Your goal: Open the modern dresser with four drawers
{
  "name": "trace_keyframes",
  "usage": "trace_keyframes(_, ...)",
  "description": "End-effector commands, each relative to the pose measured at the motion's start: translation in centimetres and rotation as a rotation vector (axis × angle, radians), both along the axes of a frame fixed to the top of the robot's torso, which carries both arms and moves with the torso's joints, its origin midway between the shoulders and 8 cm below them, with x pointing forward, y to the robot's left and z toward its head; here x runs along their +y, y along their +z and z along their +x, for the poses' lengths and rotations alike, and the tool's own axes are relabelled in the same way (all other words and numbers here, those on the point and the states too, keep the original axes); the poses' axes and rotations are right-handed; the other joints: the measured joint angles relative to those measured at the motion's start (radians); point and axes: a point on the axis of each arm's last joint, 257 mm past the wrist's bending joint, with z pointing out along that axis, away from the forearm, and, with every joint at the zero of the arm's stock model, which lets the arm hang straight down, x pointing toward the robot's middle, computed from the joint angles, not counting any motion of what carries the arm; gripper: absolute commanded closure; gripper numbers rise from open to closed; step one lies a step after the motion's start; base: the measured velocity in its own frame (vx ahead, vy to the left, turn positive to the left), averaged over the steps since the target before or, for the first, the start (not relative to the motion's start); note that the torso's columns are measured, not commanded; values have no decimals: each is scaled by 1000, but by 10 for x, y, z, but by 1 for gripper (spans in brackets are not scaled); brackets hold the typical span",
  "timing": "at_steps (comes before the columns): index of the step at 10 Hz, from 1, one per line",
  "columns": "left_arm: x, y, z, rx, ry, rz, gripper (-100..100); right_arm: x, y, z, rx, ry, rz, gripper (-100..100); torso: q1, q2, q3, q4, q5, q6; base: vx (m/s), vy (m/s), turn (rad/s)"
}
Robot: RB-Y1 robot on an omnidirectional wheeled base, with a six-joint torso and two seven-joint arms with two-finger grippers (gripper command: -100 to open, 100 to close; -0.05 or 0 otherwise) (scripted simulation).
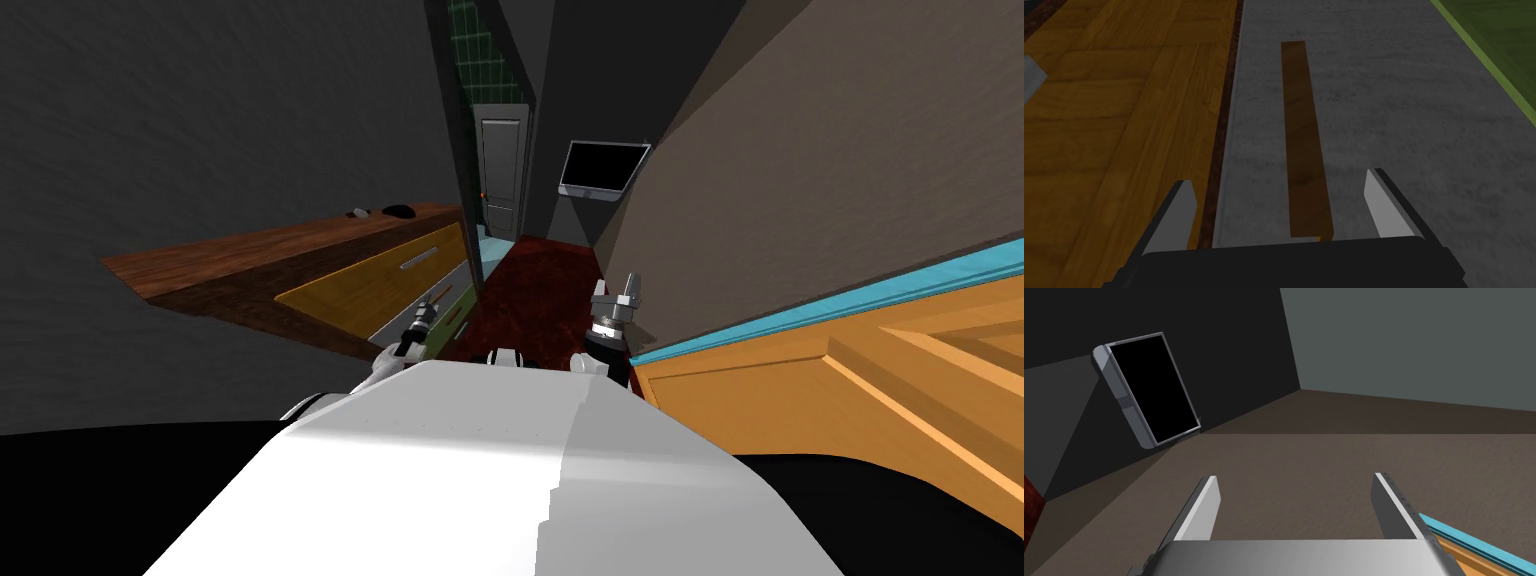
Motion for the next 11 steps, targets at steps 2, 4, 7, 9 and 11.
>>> trace_keyframes(2, -20, -15, -3, 26, -19, 0, 100, 0, 0, 0, 0, 0, 0, 0, 1, 0, 0, 0, 0, 0, 4, 20, 95)
trace_keyframes(4, -46, -26, -4, 45, -48, 1, 100, 0, 0, 0, 0, 0, 0, 0, 1, 0, 0, 0, 0, -1, 33, 72, 158)
trace_keyframes(7, -101, -33, -3, 55, -112, 4, 100, 0, 0, 0, 0, 0, 0, 0, 4, 0, 0, -4, 3, -5, 42, 96, 178)
trace_keyframes(9, -130, -30, -1, 45, -145, 5, 100, 0, 0, 0, 0, 0, 0, 0, 7, 3, 1, -6, 4, -9, 56, 107, 200)
trace_keyframes(11, -183, -29, -3, 44, -200, 6, 100, 0, 0, 0, 0, 0, 0, 0, 3, 2, 1, -6, 3, -5, 47, 94, 215)
